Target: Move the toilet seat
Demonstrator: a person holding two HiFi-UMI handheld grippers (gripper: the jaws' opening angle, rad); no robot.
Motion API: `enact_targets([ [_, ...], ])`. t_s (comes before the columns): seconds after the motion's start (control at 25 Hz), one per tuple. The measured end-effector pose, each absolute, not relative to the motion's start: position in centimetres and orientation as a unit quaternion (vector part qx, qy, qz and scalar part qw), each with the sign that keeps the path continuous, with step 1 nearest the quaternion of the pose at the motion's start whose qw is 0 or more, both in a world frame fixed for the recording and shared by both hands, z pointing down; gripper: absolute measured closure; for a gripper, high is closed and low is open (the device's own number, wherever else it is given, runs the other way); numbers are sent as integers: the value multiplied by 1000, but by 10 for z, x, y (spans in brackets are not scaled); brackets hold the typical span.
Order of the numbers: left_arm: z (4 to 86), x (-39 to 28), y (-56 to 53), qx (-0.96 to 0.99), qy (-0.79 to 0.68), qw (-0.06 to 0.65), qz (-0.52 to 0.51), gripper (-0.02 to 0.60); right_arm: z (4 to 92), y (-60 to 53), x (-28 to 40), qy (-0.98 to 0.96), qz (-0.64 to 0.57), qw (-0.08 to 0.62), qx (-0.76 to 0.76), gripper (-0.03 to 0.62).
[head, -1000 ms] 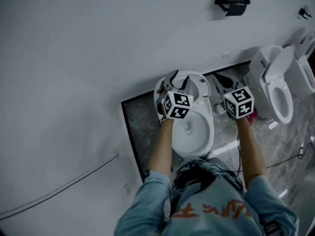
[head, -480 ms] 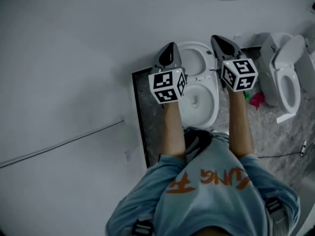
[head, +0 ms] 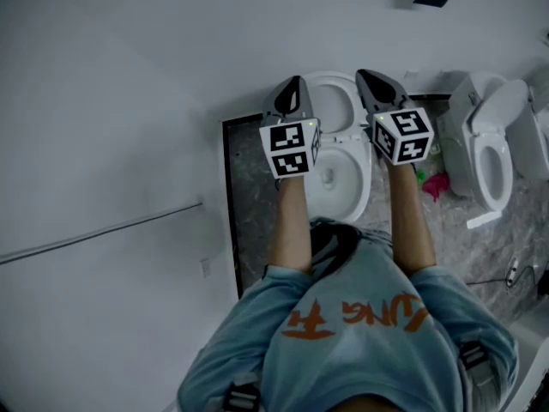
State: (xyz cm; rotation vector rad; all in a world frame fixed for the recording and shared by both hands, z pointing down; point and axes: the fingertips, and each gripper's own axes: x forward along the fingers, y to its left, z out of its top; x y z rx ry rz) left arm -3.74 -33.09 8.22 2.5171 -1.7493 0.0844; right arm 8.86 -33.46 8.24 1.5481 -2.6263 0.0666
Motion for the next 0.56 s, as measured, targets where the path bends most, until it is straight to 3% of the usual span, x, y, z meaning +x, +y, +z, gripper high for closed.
enact_targets([
  [0.56,87,-17,-332,830,-556,37,23,580,82,-328,99,-861,-2,60,506,595],
])
